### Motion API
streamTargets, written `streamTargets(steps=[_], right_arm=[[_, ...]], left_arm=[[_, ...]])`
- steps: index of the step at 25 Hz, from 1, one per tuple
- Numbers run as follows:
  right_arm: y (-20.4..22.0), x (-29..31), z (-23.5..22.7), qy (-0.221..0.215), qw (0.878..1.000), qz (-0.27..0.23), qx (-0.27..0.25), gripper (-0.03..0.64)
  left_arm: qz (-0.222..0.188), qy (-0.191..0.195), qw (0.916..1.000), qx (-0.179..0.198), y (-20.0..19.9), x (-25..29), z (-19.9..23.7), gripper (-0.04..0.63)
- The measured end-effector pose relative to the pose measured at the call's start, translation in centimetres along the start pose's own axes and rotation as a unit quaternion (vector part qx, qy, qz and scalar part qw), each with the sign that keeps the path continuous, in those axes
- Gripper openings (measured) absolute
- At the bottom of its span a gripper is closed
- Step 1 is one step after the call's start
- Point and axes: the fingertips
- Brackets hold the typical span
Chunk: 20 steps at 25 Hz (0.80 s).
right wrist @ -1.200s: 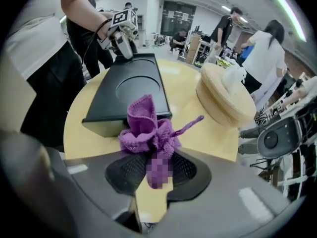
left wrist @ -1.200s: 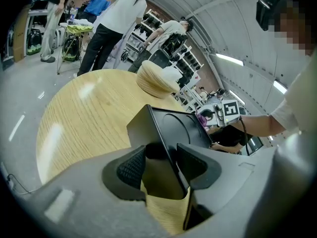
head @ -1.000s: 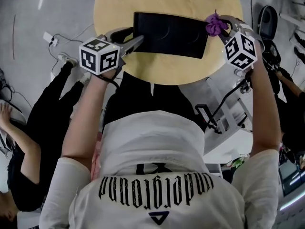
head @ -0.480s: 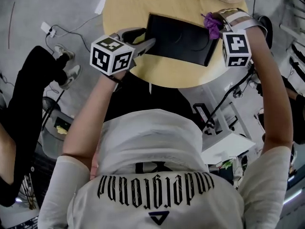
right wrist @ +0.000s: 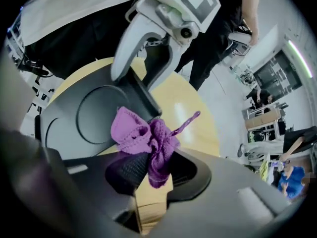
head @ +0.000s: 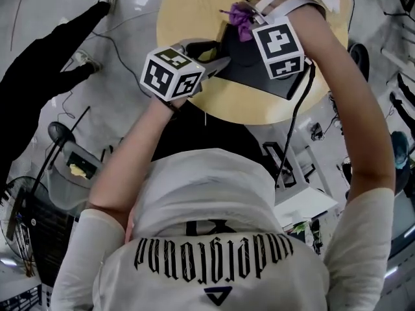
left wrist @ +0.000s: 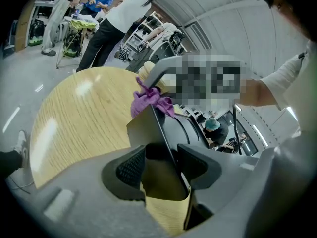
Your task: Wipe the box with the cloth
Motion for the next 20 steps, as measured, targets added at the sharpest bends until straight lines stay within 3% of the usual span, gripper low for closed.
streamTargets(steps=[4,8,20], right_arm=[[-1.8,-0.2,-2.7,0.005,1.0,-0.006,-0.023,0.104],[-1.1,-0.3,-1.8,0.003,1.0,-0.012,-0.014,0.103],[5.7,-0.5,9.7,-0.059,0.995,0.005,0.078,0.103]], left_arm=[[-0.001,0.0,1.0,0.001,-0.2,-0.2,-0.2,0.221],[-0.001,0.0,1.0,0.001,-0.2,0.0,-0.2,0.221],[0.002,-0.009,0.9999,-0.006,0.0,0.4,0.5,0.221]])
Point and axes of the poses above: the fingertips, and each gripper's own axes: x forward along the fingers, z to its left, y out of its underside, and after that the axes turned 15 degrees about -y, right-handed
